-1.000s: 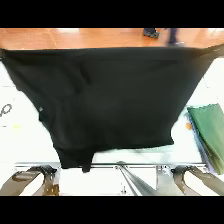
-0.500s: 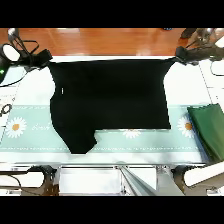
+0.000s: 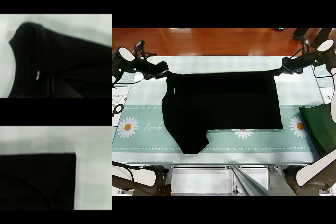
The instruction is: Fold the shirts.
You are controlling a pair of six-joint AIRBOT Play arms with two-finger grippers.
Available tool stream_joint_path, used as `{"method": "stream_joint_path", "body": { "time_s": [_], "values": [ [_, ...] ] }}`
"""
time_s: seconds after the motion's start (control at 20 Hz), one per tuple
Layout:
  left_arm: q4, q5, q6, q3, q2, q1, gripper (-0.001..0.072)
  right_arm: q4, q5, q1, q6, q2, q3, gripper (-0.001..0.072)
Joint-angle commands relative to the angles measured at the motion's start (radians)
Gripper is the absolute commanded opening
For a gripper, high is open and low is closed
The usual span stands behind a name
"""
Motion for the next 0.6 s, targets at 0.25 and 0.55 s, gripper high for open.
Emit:
{"method": "stream_joint_path", "body": {
  "time_s": [0.25, 0.55],
  "values": [
    [-0.016, -0.185, 0.076, -0.088, -0.063, 0.02, 0.0022, -0.019, 0.041, -0.004, 0.006, -0.005, -0.161, 0.0165],
    [-0.004, -0.355, 0.05, -0.073, 0.053, 0.101, 0.0507, -0.084, 0.166, -0.092, 0.116, 0.109, -0.14, 0.0409]
  ]
}}
